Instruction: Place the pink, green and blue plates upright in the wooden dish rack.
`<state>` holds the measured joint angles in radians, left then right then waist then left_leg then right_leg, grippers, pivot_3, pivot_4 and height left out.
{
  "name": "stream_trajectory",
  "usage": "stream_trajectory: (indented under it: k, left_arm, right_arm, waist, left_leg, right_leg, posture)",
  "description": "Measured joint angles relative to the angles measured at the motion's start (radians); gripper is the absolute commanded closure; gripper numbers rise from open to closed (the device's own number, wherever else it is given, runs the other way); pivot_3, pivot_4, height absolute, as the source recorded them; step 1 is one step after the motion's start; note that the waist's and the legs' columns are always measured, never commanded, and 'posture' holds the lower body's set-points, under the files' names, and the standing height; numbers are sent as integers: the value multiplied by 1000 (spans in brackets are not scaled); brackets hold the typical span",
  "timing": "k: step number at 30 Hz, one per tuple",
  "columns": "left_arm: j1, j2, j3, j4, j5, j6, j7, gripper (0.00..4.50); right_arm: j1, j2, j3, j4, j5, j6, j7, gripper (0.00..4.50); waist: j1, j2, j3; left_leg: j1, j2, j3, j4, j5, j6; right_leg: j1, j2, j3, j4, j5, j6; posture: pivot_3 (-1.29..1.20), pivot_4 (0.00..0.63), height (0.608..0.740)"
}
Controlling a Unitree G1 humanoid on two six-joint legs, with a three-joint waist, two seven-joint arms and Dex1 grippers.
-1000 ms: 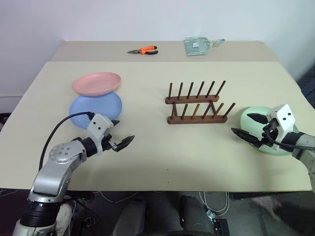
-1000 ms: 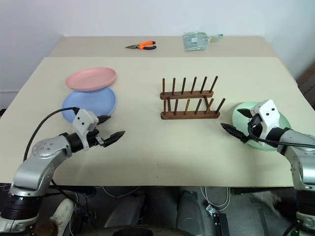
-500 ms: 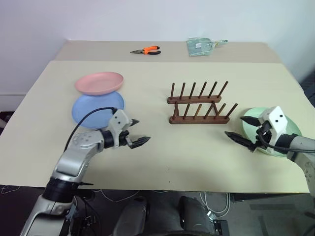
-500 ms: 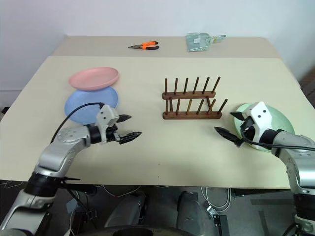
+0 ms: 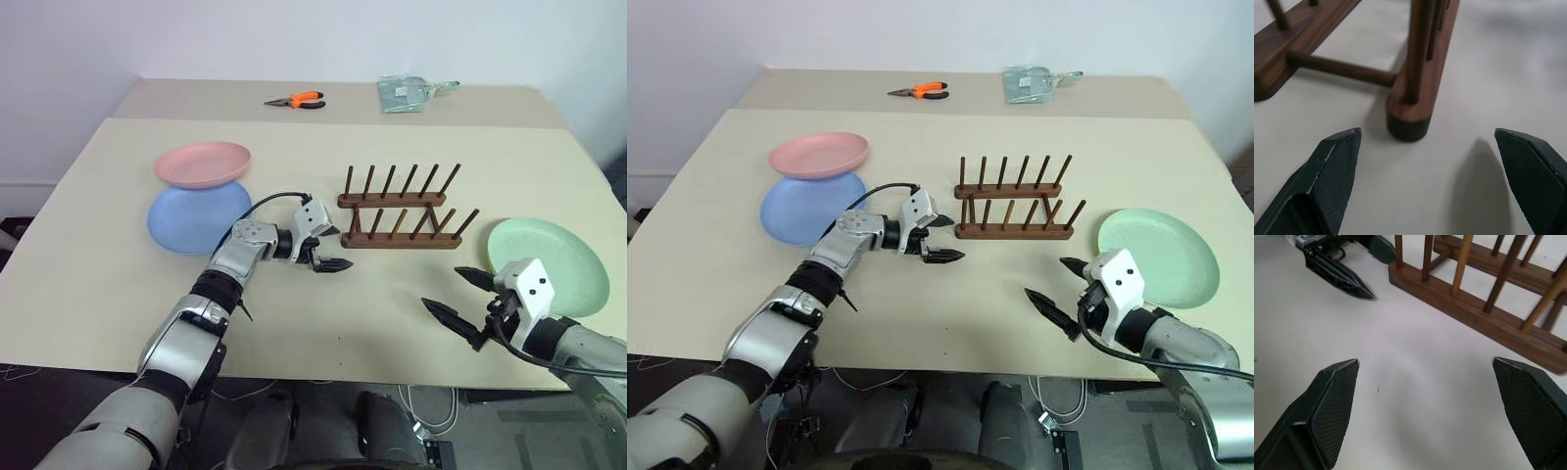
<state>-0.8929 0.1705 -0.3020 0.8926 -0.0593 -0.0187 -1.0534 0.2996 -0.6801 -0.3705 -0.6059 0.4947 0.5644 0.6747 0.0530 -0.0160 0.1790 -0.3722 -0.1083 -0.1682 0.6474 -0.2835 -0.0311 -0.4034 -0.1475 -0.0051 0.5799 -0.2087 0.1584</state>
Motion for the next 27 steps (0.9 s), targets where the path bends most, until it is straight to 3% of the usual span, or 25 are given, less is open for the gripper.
stream_trajectory:
  k: [5,6,7,13,18,22,24,27]
  left_arm:
    - [-13,-10,4,50,34,-78,-3,3313]
    - [-13,-10,4,51,42,-91,-4,3730]
    - [-13,-9,3,51,50,-105,-5,3842]
    - [27,35,0,-6,73,-166,-49,3842]
    - [158,157,-4,-238,35,-121,-221,3842]
    - [181,172,-16,-322,24,-44,-278,3842]
    - [180,159,-21,-328,30,-16,-261,2779]
    - [182,153,-29,-352,35,31,-235,1416]
  right_arm:
    - [9,-4,-2,-2,0,0,-7,0]
    - [9,-6,-2,-2,0,0,-5,0]
    - [9,-8,-1,-2,0,-1,0,0]
    - [7,-39,0,3,1,-3,36,0]
    - [17,-82,-29,29,21,3,89,0]
    - [44,-86,-31,49,19,-3,116,0]
    - [57,-86,-33,61,13,-6,120,0]
    - [76,-88,-45,67,-2,-11,122,847]
  waist:
    - [-8,0,0]
    - [-9,0,0]
    - [-10,0,0]
    - [-15,0,0]
    - [-15,1,-1]
    - [-2,1,-1]
    - [0,1,-1]
    - [-1,1,-1]
  left_leg:
    - [0,0,0,0,0,0]
    - [0,0,0,0,0,0]
    - [0,0,0,0,0,0]
    - [0,1,0,0,0,0]
    - [1,1,-1,-1,0,0]
    - [0,1,-2,1,0,0]
    - [0,1,-1,2,0,0]
    - [0,1,-1,1,0,0]
  right_leg:
    - [0,0,0,0,0,0]
    - [0,0,0,0,0,0]
    - [0,0,0,0,0,0]
    - [0,0,0,1,0,0]
    - [-1,1,0,1,0,0]
    - [0,1,0,1,0,-1]
    - [1,0,0,1,0,0]
    - [0,0,0,2,0,0]
  posture:
    - [0,150,740]
    - [0,150,740]
    - [0,150,740]
    - [0,150,740]
    - [0,150,740]
    - [0,150,740]
    - [0,150,740]
    - [0,150,740]
